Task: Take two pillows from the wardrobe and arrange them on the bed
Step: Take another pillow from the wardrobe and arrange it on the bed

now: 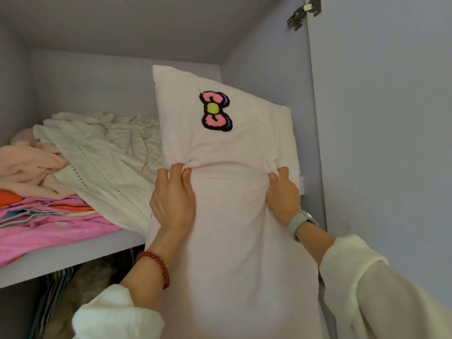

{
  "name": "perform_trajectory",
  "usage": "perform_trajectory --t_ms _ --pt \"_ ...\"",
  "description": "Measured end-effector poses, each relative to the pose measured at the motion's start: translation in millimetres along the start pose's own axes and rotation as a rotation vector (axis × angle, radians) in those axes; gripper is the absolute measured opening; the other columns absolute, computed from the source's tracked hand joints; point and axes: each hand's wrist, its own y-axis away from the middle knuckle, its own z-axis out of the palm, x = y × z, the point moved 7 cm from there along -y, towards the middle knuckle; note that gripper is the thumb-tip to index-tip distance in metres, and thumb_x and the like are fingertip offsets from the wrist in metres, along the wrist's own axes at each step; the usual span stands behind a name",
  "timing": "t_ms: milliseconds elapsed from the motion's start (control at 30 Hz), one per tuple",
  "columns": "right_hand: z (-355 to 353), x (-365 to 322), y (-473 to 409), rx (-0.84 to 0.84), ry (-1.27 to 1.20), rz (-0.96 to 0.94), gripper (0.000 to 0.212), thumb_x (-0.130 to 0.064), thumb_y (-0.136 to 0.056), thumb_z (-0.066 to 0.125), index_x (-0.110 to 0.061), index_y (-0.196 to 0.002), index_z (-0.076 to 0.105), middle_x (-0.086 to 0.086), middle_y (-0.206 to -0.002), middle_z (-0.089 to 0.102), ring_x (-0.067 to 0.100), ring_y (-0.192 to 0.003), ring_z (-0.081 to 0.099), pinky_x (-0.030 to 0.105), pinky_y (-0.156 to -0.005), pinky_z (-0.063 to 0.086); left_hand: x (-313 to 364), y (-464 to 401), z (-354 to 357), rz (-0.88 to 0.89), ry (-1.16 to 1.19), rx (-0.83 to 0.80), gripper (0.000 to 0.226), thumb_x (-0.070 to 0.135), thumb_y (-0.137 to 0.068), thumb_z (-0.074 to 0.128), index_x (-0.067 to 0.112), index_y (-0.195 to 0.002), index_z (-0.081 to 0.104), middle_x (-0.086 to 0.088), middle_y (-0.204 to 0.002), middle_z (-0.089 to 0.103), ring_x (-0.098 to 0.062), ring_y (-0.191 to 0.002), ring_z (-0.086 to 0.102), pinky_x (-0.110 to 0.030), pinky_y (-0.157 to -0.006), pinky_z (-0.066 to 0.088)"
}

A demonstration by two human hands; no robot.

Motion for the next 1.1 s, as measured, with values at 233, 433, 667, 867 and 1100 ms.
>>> perform_trajectory --t_ms 233,433,667,867,1100 --pt "-77.0 8.7 96.7 0.105 -0.045 -0.146 0.021 -0.013 -0.094 0.039 -0.001 -0.11 0.048 0.013 -0.065 0.057 0.025 -0.054 0.047 0.032 -0.053 0.031 13.3 85.9 -54.4 0.011 0.112 0.057 0.022 0.02 -0.09 0.044 0.006 -0.096 0.059 -0.019 -0.083 0.056 -0.033 -0.067 0.055 -0.031 -0.054 0.034" --pt "-143.9 59.2 215.0 0.022 0.047 0.004 0.025 -0.011 -0.094 0.04 -0.001 -0.115 0.048 0.007 -0.065 0.054 0.023 -0.055 0.047 0.031 -0.054 0.034 17.3 202.2 -73.0 -0.11 0.201 -0.195 0.019 0.014 -0.089 0.047 0.002 -0.097 0.06 -0.021 -0.086 0.056 -0.034 -0.075 0.055 -0.032 -0.061 0.036" --pt "-235.8 115.1 342.5 0.007 0.227 0.233 0.024 -0.013 -0.095 0.037 -0.002 -0.114 0.047 0.001 -0.057 0.049 0.024 -0.05 0.047 0.035 -0.053 0.039 36.9 343.2 -82.7 -0.227 0.372 -0.506 0.027 0.02 -0.09 0.041 0.002 -0.099 0.059 -0.021 -0.094 0.057 -0.035 -0.084 0.056 -0.031 -0.067 0.035" --pt "-320.9 139.4 425.4 0.179 0.435 0.412 0.019 -0.015 -0.095 0.037 -0.003 -0.106 0.048 0.006 -0.068 0.054 0.031 -0.058 0.05 0.031 -0.057 0.034 81.9 426.6 -83.9 -0.209 0.547 -0.805 0.026 0.019 -0.089 0.042 0.001 -0.098 0.059 -0.022 -0.097 0.056 -0.036 -0.086 0.057 -0.035 -0.069 0.04" --pt "-435.8 148.0 541.1 0.518 0.553 0.76 0.014 -0.016 -0.095 0.035 -0.005 -0.097 0.044 0.015 -0.08 0.056 0.031 -0.074 0.05 0.034 -0.066 0.035 187.5 489.1 -111.4 0.041 0.854 -1.022 0.012 0.016 -0.088 0.047 0.013 -0.09 0.059 -0.017 -0.091 0.058 -0.032 -0.078 0.056 -0.032 -0.061 0.039"
